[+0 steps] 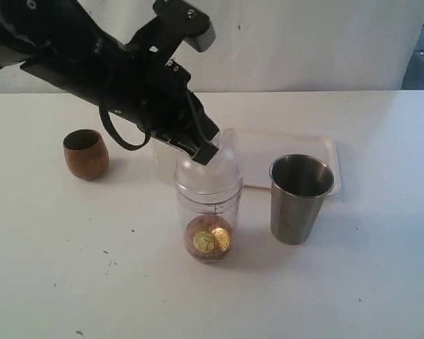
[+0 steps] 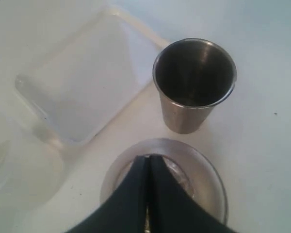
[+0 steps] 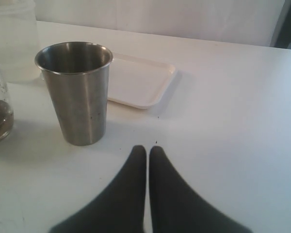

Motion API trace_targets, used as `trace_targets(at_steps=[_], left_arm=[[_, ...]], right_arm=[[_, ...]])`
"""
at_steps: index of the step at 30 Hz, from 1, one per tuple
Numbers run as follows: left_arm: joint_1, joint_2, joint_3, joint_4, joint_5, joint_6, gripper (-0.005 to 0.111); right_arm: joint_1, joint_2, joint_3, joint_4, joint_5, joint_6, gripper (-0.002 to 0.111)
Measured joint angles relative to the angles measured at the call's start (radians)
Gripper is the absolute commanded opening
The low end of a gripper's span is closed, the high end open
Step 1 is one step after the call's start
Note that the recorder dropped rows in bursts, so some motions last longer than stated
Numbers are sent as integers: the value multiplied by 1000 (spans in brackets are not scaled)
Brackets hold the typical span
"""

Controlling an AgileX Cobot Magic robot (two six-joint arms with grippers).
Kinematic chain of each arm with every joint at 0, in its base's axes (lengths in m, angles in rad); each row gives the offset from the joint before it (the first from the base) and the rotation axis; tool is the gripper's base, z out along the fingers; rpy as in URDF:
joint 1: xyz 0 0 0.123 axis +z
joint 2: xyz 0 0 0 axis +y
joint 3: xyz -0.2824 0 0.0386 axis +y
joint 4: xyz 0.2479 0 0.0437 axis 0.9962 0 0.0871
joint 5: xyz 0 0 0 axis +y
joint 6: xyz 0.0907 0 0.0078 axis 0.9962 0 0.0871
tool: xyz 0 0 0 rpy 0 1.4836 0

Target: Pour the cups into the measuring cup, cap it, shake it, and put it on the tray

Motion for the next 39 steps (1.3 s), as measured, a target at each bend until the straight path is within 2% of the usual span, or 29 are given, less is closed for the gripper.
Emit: trace_targets(at_steps=[32,39], left_arm=[[0,0,4,45,-94,48,0],[0,-20,-47,32,-22,25,0]], right_arm=[[0,0,0,0,0,0,2],[0,0,0,0,0,0,2]])
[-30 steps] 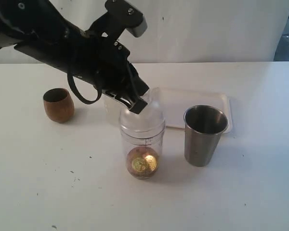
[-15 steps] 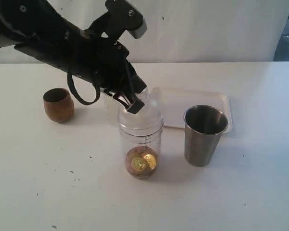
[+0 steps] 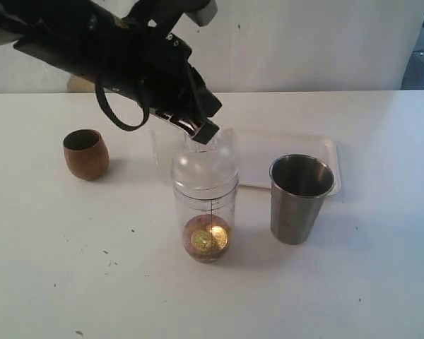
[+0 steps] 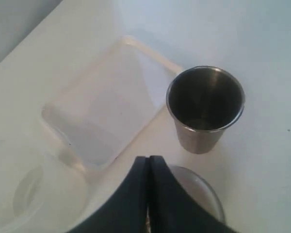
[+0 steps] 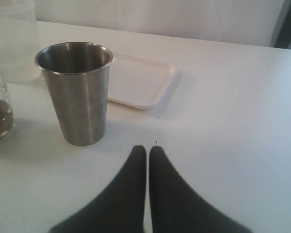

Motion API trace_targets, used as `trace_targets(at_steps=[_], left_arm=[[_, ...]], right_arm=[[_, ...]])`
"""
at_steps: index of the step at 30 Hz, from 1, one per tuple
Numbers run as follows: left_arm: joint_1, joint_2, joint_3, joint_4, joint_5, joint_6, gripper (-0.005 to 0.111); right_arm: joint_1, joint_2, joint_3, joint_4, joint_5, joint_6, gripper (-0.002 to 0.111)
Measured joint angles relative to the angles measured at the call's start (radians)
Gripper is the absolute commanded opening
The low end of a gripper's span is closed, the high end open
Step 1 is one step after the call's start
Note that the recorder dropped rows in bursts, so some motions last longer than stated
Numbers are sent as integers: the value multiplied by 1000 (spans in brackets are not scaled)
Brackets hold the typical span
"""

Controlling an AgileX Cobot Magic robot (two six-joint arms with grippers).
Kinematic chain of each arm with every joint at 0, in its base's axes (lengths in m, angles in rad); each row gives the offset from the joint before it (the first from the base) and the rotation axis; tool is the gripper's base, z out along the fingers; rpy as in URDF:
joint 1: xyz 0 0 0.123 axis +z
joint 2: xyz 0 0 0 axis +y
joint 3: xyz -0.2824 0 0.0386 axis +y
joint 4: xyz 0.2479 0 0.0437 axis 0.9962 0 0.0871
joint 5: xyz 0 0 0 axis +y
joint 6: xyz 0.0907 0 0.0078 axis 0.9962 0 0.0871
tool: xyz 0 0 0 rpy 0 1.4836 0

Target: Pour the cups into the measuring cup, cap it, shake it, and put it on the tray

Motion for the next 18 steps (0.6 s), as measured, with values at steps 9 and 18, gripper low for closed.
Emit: trace_targets(at_steps=[9,18], left_arm=[[-75,-84,166,30,-168,21,0],[-75,-69,219,44,-281,7,0]], right_arm=[[0,0,0,0,0,0,2],[0,0,0,0,0,-8,2]])
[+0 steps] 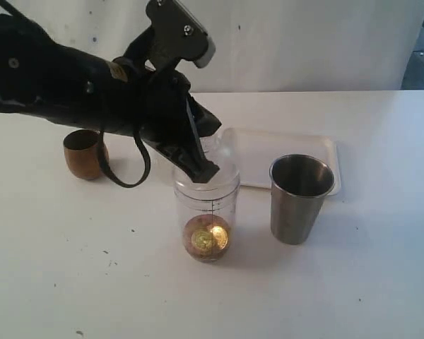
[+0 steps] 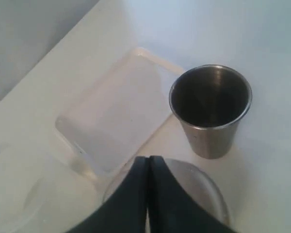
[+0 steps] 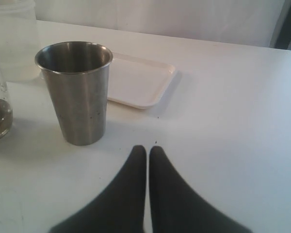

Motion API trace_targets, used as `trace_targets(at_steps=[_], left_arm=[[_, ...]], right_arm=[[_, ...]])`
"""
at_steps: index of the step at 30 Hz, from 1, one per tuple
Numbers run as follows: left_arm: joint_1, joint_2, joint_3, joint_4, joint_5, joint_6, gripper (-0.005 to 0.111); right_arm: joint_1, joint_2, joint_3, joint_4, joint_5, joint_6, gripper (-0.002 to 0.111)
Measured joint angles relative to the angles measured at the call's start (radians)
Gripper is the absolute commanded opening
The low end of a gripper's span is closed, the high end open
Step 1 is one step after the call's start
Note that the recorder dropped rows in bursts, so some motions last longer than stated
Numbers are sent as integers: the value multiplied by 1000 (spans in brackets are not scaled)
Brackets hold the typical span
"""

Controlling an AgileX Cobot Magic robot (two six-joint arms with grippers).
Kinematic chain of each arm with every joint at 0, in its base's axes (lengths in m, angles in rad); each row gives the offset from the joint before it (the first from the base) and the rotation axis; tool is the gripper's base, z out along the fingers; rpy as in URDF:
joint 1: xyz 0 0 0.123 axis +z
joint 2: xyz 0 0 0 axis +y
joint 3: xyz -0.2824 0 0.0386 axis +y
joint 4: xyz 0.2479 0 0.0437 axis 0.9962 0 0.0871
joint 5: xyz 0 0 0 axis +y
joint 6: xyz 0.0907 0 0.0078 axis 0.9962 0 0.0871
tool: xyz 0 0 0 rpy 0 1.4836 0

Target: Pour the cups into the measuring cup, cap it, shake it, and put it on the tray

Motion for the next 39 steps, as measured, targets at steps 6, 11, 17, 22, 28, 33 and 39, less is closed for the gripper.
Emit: trace_targets(at_steps=[6,11,17,22,28,33,39], left_arm=[[0,29,0,4,-13,-4,0],[0,31,0,20,-18,-4,0],[0,31,9,74,-26,-6,0],[-7,31,63,110,-91,-8,0],[-7,31,75,130,-126,-8,0],[-7,50,71,133,-151,-4,0],[-7,50,69,133,-141,-4,0]], right_arm=[[0,0,0,0,0,0,2],[0,0,0,0,0,0,2],[0,0,0,0,0,0,2],[0,0,0,0,0,0,2],[0,0,0,0,0,0,2],[0,0,0,0,0,0,2],[0,0,0,0,0,0,2]])
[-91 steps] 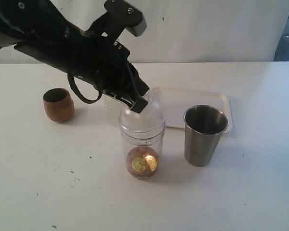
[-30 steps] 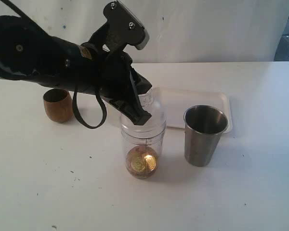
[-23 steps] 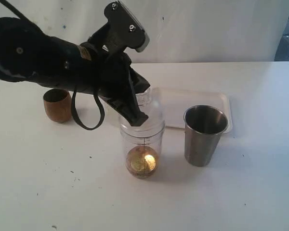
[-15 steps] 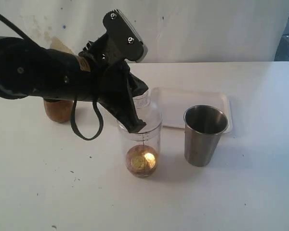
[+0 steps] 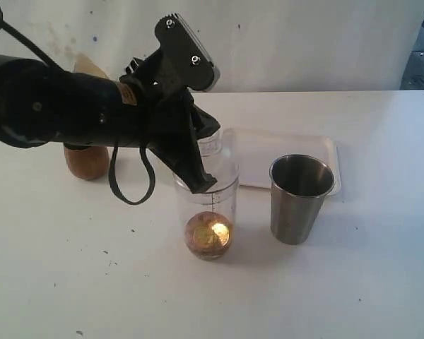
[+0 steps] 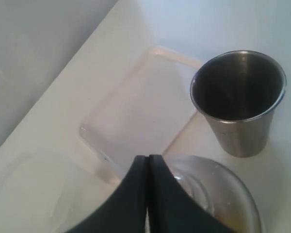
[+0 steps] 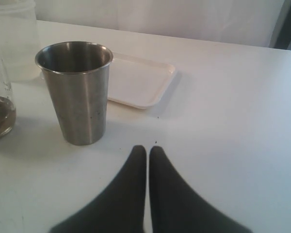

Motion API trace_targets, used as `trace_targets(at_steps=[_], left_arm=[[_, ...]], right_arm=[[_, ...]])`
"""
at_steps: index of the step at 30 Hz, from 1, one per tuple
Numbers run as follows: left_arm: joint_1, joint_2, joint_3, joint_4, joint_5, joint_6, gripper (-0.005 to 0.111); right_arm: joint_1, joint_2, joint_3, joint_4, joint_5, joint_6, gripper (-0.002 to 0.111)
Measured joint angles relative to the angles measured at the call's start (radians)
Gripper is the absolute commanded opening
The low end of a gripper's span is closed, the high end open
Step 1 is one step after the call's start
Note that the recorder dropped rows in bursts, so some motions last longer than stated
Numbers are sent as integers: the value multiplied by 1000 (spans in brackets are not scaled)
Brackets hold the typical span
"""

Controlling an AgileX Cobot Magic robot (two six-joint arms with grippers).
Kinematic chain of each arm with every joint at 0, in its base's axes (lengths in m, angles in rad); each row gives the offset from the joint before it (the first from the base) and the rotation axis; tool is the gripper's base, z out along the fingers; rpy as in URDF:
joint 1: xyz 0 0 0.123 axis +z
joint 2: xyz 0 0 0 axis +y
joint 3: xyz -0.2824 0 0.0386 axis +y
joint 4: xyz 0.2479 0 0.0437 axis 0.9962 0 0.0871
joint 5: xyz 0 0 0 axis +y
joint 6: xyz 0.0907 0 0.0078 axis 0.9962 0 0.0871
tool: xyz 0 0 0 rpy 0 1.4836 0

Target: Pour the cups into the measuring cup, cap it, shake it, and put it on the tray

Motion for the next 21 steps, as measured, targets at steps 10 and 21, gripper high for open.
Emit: trace_targets(at_steps=[10,21], left_arm=[[0,-52,8,-4,63,2,40],[0,-129,21,-78,53,-2,85]], right_arm=[[0,0,0,0,0,0,2],[0,0,0,0,0,0,2]])
